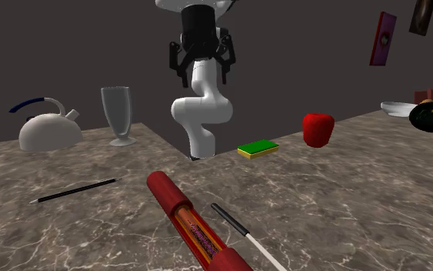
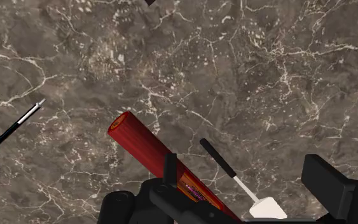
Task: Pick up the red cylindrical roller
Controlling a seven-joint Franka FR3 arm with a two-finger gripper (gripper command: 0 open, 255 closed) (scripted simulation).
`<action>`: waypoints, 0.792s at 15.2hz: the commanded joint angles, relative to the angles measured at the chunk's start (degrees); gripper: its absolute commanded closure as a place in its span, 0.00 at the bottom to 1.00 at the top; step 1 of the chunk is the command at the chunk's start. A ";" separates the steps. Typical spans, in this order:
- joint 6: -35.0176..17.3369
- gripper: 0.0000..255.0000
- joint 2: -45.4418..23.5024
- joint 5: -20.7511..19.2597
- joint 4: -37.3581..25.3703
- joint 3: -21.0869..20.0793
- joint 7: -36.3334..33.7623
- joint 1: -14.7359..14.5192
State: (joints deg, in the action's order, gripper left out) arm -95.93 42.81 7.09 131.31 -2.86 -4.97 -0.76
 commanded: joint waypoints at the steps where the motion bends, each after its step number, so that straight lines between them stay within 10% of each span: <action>1: 0.00 0.00 0.00 0.00 0.00 0.00 0.00 0.00; 12: -12.22 0.00 -23.24 -3.03 -6.37 2.51 15.80 -2.66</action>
State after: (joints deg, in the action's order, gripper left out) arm -107.18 22.11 4.23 126.14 -0.28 9.62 -3.08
